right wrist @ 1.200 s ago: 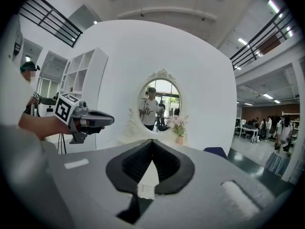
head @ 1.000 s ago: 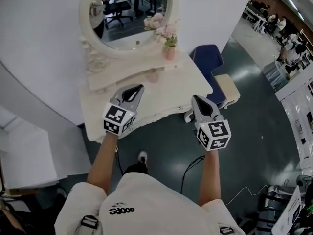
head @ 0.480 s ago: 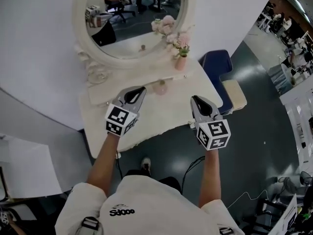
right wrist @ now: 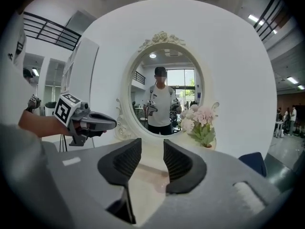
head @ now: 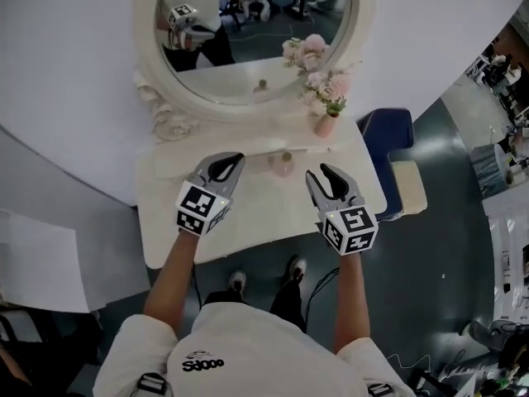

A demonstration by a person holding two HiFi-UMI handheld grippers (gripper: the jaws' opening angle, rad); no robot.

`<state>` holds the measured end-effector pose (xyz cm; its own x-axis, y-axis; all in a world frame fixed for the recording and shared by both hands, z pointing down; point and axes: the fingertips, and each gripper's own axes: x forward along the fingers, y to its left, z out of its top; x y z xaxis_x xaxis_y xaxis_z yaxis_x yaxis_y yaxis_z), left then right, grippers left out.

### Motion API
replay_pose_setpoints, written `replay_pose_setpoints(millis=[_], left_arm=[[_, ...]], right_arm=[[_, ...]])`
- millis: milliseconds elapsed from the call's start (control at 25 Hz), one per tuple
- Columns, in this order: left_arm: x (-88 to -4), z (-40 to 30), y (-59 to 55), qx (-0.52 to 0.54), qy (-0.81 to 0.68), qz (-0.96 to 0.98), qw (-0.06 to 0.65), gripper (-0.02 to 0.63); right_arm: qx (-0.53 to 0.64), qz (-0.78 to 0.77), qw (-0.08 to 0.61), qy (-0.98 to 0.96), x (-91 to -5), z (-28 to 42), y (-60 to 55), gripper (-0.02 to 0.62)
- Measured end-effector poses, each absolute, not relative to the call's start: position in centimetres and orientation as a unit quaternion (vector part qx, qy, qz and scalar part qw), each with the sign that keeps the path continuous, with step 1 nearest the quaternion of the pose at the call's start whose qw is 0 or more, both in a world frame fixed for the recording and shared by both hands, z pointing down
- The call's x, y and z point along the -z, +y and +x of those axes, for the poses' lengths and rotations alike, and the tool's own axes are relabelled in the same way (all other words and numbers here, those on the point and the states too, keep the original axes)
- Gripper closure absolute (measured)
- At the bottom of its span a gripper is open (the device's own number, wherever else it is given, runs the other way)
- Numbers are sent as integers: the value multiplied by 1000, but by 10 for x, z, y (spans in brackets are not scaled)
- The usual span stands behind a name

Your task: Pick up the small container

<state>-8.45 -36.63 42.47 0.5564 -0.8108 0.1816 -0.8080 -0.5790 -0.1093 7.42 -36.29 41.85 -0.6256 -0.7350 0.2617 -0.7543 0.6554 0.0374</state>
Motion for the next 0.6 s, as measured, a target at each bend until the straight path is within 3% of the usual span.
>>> replay_pose_setpoints(millis=[600], left_arm=[[-517, -111, -387, 112, 598, -789, -90, 588]], right_arm=[[-91, 291, 194, -932, -544, 48, -463, 408]])
